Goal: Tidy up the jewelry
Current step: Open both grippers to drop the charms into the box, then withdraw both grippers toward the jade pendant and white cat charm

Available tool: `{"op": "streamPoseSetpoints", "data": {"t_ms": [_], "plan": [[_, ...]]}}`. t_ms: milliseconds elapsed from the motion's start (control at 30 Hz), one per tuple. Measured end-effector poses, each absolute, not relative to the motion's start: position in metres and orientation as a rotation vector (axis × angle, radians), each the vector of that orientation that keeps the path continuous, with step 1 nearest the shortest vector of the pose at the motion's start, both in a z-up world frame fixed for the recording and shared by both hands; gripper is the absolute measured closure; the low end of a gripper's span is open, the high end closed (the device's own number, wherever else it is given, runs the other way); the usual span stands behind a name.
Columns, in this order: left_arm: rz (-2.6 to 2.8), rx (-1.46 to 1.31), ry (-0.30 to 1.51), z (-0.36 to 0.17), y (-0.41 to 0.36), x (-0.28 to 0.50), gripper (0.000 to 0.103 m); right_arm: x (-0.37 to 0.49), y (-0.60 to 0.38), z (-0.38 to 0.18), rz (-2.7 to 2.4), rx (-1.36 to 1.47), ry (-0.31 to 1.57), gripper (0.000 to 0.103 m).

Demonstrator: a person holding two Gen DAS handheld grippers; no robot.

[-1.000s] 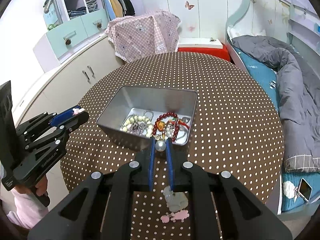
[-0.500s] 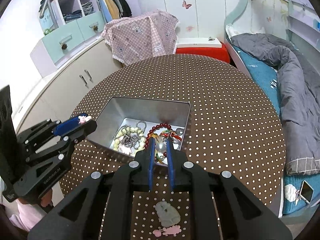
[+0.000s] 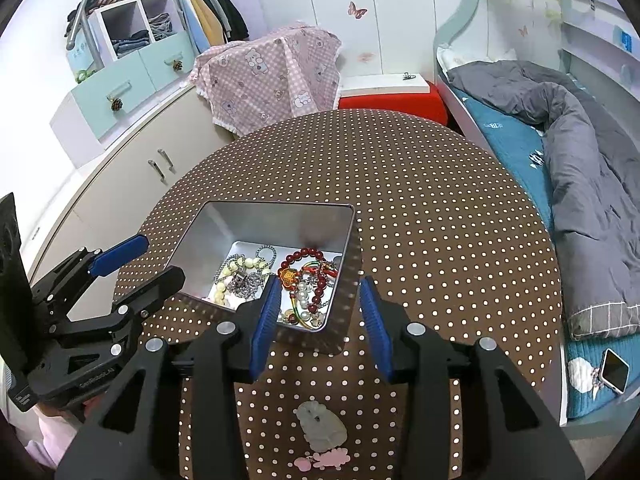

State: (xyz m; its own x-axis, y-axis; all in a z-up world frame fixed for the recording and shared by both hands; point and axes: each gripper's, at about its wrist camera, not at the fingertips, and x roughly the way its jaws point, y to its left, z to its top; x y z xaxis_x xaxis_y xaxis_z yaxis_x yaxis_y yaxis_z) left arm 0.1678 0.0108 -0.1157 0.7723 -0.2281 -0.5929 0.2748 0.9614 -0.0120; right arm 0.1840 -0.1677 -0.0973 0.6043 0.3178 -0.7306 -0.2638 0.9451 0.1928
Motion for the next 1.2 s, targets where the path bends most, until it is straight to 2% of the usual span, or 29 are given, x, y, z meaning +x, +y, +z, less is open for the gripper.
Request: {"op": "streamPoseSetpoints", "data": {"t_ms": [767,1200], "plan": [[-0.286,0.033,0.684,-0.131,0.013,0.139,0.039,0.151,-0.179,-0.106,0.279,0.063,0.886,0.057],[-0.398,0.039,0.765,-0.159,-0.021,0.131,0.04,0.136,-0.182,-0.134,0.266,0.067,0.959,0.054]]}}
